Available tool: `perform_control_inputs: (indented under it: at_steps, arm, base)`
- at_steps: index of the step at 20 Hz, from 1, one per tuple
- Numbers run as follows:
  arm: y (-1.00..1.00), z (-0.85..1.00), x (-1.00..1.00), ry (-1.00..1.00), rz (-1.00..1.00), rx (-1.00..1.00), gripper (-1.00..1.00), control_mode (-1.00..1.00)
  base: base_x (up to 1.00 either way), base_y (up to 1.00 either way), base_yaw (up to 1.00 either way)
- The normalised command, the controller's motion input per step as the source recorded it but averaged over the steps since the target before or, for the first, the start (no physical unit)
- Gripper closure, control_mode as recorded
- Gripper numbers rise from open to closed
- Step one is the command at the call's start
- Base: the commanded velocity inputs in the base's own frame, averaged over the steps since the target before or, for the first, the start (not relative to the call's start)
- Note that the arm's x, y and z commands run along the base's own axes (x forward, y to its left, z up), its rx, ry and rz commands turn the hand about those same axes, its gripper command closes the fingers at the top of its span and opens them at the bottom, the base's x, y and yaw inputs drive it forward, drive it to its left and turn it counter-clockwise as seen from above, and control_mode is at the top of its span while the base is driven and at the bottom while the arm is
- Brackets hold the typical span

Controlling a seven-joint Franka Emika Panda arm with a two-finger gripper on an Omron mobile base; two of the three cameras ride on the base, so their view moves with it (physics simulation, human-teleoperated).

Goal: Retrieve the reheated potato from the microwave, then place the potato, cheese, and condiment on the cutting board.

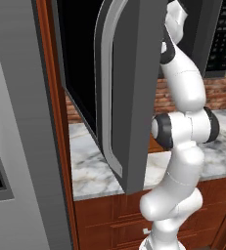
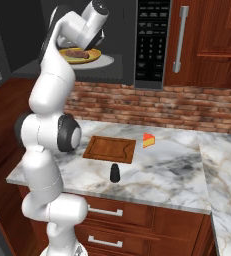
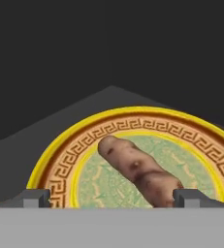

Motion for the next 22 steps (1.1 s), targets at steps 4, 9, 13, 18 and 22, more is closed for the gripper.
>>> perform_control_inputs:
  at_steps: [4,9,13,18,22]
  arm:
    - [0.11,0.0,0.3,0.0,0.1,-0.01,-1.0,-1.0]
    - [0.09,-0.01,0.29,0.0,0.09,-0.03,-1.0,-1.0]
    - [0.09,-0.04,0.31,0.0,0.07,-0.05,-1.0,-1.0]
    - [0.06,-0.08,0.27,0.0,0.06,-0.05,-1.0,-1.0]
    - [0.01,-0.06,0.11,0.04,0.06,-0.04,-1.0,-1.0]
  base:
    - [0.0,0.0,0.0]
    - [0.0,0.0,0.0]
    - [0.0,0.0,0.0]
    - [0.0,0.0,0.0]
    - [0.0,0.0,0.0]
